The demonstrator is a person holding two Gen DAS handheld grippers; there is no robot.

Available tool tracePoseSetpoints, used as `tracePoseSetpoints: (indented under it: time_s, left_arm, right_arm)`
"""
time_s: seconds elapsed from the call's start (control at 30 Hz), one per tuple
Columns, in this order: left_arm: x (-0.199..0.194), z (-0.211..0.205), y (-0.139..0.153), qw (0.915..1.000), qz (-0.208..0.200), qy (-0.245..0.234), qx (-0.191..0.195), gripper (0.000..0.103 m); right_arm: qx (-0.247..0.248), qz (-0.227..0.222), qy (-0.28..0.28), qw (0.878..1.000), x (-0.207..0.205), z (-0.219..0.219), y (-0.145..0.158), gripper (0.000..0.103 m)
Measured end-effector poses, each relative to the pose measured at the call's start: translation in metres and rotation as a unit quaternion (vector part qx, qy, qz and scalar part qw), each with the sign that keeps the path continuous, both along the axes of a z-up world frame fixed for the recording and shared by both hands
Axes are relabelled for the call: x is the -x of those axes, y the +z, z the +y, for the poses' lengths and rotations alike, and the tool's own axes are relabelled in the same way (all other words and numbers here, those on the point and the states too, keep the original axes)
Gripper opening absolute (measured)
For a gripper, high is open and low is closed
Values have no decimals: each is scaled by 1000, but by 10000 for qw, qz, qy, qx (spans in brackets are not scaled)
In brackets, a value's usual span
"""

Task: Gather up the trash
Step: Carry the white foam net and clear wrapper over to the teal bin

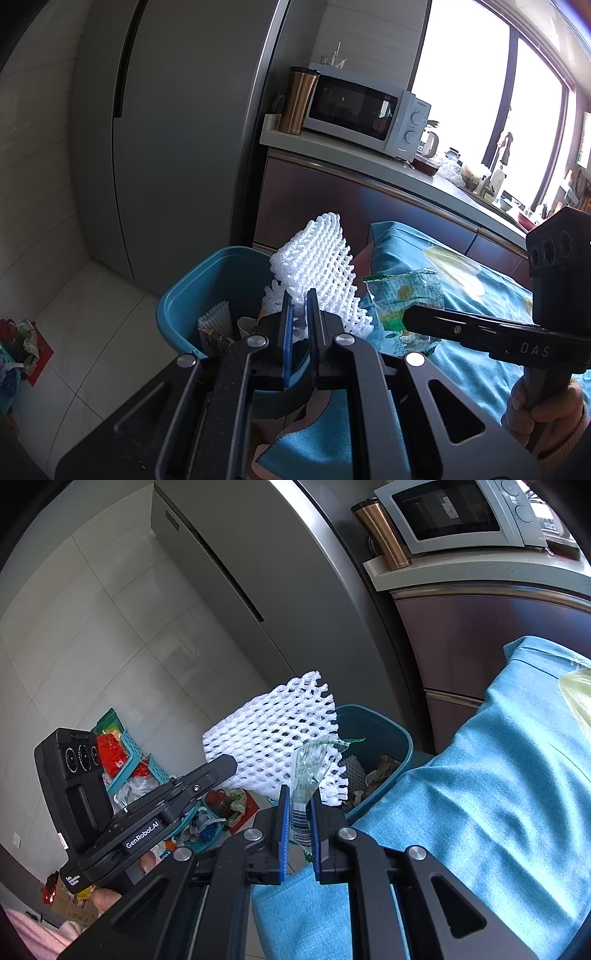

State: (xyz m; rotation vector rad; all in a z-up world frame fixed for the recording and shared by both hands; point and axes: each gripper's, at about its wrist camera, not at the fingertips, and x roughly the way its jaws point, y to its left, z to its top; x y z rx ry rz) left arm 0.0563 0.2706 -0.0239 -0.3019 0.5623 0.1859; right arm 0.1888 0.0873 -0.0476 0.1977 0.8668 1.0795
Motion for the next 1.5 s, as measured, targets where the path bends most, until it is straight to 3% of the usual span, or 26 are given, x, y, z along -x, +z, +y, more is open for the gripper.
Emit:
tracePoseSetpoints:
  time_s: [1.5]
  left_arm:
    - [-28,41,-39,9980,410,419,240,8]
  right_arm:
    - [675,177,161,9974,-21,68,-26,9]
